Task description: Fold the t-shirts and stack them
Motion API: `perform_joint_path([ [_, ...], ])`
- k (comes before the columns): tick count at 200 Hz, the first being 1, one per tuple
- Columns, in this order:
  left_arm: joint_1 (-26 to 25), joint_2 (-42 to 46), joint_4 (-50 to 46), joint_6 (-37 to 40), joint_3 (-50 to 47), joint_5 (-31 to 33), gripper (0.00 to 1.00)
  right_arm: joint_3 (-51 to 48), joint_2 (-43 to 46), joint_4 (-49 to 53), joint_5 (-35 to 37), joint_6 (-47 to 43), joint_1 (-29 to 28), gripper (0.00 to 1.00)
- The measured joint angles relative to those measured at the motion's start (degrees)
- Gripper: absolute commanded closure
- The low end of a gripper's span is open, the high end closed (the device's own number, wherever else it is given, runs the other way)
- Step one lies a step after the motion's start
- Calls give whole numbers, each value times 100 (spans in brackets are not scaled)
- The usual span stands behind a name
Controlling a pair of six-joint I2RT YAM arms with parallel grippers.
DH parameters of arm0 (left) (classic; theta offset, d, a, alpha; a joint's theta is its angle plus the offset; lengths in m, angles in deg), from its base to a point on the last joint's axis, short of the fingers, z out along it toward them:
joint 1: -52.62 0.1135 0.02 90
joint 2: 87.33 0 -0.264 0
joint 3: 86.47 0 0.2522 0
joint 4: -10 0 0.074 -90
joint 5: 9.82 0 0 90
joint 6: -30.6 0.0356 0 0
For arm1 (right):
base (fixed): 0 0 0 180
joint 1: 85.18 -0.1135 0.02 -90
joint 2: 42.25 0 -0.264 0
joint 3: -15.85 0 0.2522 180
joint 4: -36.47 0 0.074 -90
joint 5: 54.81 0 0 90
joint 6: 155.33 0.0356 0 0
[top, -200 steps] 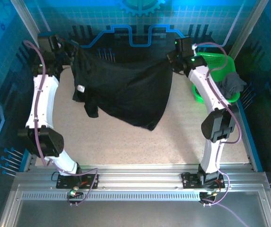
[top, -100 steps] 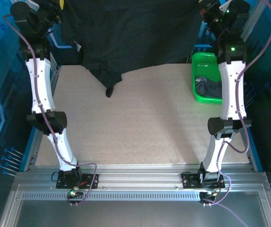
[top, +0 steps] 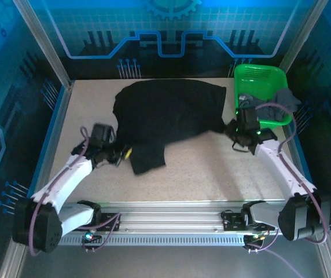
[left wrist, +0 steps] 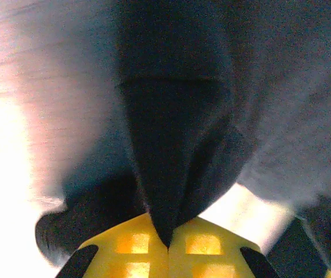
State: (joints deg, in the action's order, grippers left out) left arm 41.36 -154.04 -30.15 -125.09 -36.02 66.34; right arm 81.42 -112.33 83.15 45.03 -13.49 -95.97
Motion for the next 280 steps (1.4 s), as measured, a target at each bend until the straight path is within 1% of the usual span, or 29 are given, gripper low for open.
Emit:
perform_joint_path([
  [9,9,-356,-79,50,-157,-2,100,-208,-133,87,28,-9,31,100],
  [23,7,-817,-50,195,-90,-11,100,-275,-417,164,83,-94,109,100],
  [33,9,-1049,-87,323,103,0,92,-227,-619,199,157,-168,153,100],
  [44,7,-1257,-205,490,461,63,87,-140,-798,264,212,-247,214,100],
  [49,7,-1305,-247,584,601,94,83,-107,-857,271,229,-282,249,100],
  [57,9,-1349,-321,682,850,177,70,-79,-903,275,258,-326,299,100],
  [63,9,-1349,-382,800,1005,238,59,-70,-907,284,284,-356,334,100],
  [67,9,-1349,-457,887,1119,282,56,-70,-907,295,302,-376,352,100],
  [88,13,-1342,-957,1091,1510,656,53,-57,-903,396,389,-481,385,100],
  [106,83,-1263,-1405,1211,1556,920,54,-33,-903,514,501,-535,393,100],
  [112,136,-1220,-1552,1226,1545,970,52,-31,-901,551,529,-546,404,100],
  [130,402,-920,-1718,1270,1303,1043,46,-35,-901,625,581,-586,450,100],
  [145,660,-627,-1709,1270,1036,1023,38,-39,-901,632,601,-649,476,100],
  [162,927,-535,-1613,1325,892,953,36,-39,-905,632,597,-719,498,100],
  [188,1226,-938,-1086,1325,879,796,41,-138,-946,599,544,-835,566,100],
  [201,1335,-1307,-776,1349,883,754,47,-192,-984,601,483,-887,599,100],
  [220,1375,-1878,-507,1464,984,717,66,-201,-1008,588,428,-953,612,100],
  [244,1379,-2496,-323,1539,1209,699,100,-199,-1047,560,356,-999,636,100],
  [264,1419,-2621,-330,1683,1342,715,100,-160,-1104,553,308,-1038,643,100],
  [280,1495,-2728,-343,1801,1714,763,100,-87,-1163,518,258,-1082,651,100],
])
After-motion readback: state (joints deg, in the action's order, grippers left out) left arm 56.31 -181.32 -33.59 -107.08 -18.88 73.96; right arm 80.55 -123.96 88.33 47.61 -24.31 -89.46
